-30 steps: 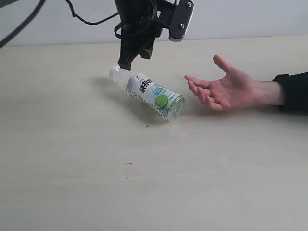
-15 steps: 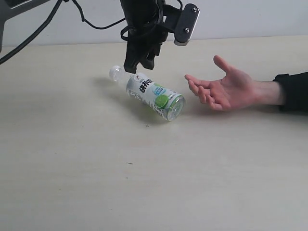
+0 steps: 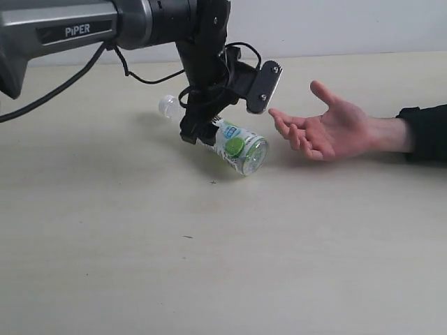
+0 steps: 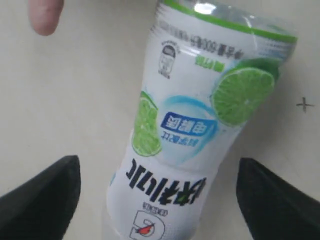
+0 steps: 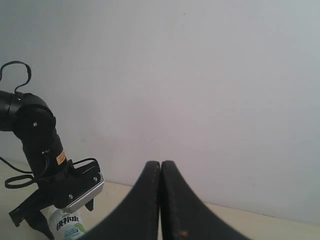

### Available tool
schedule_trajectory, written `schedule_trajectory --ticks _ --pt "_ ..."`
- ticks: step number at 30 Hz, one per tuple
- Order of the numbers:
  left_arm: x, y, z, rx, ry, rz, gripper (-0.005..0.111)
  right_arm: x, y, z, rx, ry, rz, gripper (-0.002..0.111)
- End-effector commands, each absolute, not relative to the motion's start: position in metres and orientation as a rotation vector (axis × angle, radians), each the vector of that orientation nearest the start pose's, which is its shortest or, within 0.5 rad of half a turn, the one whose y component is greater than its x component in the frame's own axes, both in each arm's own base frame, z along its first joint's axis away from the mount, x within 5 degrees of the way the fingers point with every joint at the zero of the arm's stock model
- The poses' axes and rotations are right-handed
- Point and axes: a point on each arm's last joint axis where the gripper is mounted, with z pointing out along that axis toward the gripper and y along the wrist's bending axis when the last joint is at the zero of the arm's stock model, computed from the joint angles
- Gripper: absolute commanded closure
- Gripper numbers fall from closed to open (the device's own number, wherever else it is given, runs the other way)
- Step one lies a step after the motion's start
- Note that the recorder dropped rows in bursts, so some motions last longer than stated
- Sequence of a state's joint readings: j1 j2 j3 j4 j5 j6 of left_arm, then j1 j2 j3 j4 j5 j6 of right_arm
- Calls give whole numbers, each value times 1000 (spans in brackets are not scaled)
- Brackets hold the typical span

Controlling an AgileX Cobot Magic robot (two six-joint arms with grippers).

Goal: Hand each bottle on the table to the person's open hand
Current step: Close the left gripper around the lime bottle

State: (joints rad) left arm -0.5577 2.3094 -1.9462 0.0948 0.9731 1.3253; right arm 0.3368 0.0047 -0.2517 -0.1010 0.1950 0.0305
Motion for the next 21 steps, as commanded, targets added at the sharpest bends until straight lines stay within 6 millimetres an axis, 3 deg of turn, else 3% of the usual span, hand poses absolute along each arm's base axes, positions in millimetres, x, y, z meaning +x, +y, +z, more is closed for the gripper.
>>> schedule_trajectory --ticks 1,7,15,17,21 --pt "428 -258 152 -2795 -1916 -367 26 36 11 277 -277 1405 200 108" --pt "430 -259 129 -2776 -1888 -349 26 36 11 277 -277 1405 200 108" --pt "432 -259 124 -2777 -1875 -363 30 36 11 277 -275 1405 202 108" --pt "433 -256 125 -2776 -1834 -417 46 36 11 277 -275 1405 202 108" --pt "436 -247 132 -2755 -1700 -575 107 36 11 277 -275 1405 202 108"
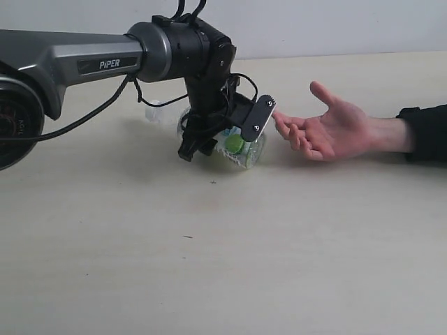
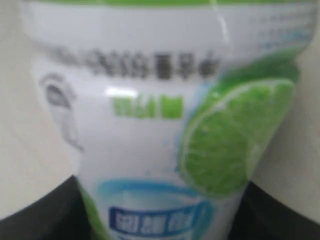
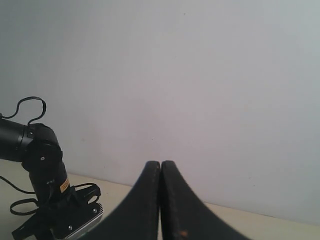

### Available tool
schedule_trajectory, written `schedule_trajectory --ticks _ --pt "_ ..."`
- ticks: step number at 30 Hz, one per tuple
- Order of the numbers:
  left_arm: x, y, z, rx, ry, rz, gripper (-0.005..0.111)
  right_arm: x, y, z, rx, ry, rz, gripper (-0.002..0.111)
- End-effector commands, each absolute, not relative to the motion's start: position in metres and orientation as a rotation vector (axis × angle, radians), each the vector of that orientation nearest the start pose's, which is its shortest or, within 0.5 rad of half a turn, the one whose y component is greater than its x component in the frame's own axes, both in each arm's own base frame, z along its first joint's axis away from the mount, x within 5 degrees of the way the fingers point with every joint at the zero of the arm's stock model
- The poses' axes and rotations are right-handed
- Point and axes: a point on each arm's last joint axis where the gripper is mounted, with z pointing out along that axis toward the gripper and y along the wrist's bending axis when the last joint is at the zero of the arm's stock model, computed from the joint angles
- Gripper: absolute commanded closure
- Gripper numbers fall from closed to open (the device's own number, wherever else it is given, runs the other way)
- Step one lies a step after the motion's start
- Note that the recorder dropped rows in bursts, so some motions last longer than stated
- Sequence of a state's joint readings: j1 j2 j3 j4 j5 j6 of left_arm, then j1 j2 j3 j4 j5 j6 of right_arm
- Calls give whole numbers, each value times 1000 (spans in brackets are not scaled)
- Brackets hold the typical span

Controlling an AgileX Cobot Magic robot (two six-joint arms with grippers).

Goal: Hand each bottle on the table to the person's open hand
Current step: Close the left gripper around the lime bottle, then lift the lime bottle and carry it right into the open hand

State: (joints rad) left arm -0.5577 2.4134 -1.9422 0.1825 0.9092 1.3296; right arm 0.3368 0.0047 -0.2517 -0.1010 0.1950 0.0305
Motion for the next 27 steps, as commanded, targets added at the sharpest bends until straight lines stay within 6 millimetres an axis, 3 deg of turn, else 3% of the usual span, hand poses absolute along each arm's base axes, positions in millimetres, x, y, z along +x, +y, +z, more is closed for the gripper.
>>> schedule_trajectory --ticks 1,7,12,16,22,27 --pt "436 -244 137 -2738 -1648 -630 105 36 11 277 -275 1405 202 108" --pt "431 -240 177 -2681 -1548 -840 107 36 11 277 -275 1405 202 108" --pt "406 -265 224 -2804 -1536 -873 107 36 11 277 -277 1405 200 108" --pt "378 -297 252 -2971 -1285 -965 107 36 11 277 -275 1405 202 108" --pt "346 -350 260 -3245 -962 -1059 107 36 11 277 -277 1405 200 108" --pt "327 -381 242 -3450 -718 -895 107 36 11 277 -277 1405 200 108"
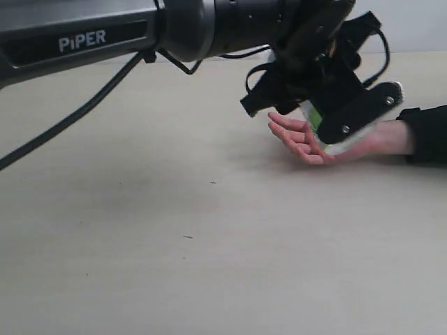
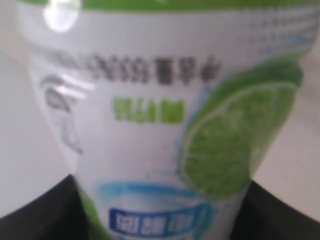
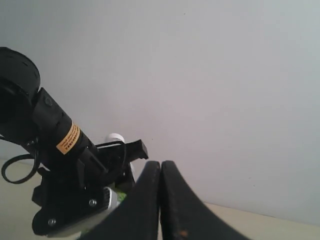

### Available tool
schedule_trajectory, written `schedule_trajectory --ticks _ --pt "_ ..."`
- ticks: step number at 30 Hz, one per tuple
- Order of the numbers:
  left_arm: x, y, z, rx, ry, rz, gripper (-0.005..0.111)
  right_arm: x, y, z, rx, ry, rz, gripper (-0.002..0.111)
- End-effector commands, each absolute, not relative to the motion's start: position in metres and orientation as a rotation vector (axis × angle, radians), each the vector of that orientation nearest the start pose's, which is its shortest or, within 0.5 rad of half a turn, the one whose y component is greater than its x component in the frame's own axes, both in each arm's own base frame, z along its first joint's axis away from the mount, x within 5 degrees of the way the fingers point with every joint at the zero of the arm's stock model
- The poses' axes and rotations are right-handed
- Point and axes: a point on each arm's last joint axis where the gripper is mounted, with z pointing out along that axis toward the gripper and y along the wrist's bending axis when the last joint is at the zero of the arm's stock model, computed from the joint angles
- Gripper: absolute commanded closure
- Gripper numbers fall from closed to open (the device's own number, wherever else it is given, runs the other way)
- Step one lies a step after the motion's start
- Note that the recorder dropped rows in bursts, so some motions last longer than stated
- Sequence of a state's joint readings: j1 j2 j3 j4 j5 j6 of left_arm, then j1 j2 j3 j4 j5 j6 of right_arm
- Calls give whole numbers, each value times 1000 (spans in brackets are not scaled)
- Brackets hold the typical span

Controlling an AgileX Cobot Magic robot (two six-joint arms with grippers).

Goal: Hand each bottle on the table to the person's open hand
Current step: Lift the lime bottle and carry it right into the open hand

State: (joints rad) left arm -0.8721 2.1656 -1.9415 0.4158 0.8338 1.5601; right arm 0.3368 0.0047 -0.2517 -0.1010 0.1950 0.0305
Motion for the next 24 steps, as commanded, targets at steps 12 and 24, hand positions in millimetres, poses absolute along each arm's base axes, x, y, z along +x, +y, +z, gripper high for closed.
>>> schedule_trajectory --ticks 12,24 --pt "365 -410 174 -3447 -703 -827 107 36 11 277 -277 1405 200 108" --pt "369 -409 156 -3408 -699 -809 105 36 11 277 -275 1405 202 108"
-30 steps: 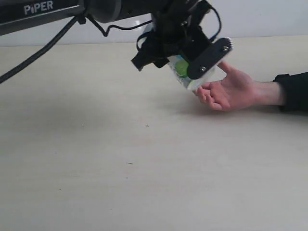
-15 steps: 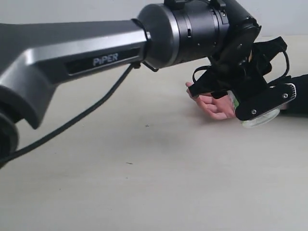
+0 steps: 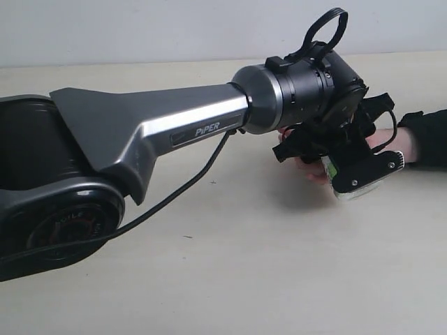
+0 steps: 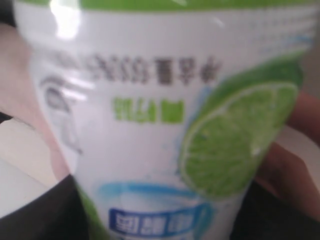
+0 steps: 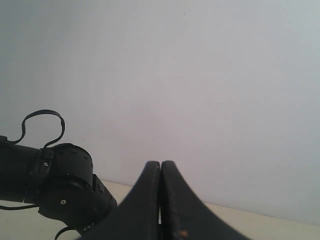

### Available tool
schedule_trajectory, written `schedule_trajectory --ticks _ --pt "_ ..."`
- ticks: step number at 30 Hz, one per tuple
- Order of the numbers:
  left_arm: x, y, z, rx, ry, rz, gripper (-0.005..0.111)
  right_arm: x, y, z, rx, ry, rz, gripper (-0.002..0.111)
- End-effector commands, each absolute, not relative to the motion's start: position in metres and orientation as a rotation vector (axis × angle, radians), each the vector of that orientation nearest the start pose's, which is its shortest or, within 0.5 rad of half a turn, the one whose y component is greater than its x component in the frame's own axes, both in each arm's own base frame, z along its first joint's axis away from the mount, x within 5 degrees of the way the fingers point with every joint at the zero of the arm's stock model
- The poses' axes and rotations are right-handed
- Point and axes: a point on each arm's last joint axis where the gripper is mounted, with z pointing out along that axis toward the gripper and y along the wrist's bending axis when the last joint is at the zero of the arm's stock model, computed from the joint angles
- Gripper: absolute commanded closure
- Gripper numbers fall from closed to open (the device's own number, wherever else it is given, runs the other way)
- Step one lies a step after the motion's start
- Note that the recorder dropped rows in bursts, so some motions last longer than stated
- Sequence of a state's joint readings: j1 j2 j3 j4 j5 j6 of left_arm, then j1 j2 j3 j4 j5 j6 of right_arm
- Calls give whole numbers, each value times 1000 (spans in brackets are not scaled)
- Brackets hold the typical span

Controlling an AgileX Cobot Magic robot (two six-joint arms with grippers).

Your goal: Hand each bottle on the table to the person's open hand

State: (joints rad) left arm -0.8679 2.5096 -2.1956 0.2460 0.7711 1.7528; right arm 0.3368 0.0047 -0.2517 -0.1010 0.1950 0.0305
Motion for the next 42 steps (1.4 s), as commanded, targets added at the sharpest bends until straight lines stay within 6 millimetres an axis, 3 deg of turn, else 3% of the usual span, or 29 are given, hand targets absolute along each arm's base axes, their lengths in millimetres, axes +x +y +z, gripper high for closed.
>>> schedule_trajectory --ticks 1,7,10,19,31,35,42 --pt "369 -409 156 -3408 -703 -808 101 36 11 277 -275 1405 202 108" --pt "369 -409 156 -3408 -710 -807 30 36 11 277 -277 1405 200 108" --pt "369 -410 156 -3417 -738 -816 20 36 11 277 -275 1405 202 108" --pt "367 -407 176 -3392 -694 -887 17 36 11 277 -277 1405 200 108" --pt "337 -409 225 -3382 -719 -859 17 36 11 278 -274 1398 203 108" --pt "330 -403 249 -3371 -901 -840 17 36 11 278 -275 1400 202 108" --pt "314 -381 305 -3221 -1613 -715 17 36 11 278 -275 1400 202 108"
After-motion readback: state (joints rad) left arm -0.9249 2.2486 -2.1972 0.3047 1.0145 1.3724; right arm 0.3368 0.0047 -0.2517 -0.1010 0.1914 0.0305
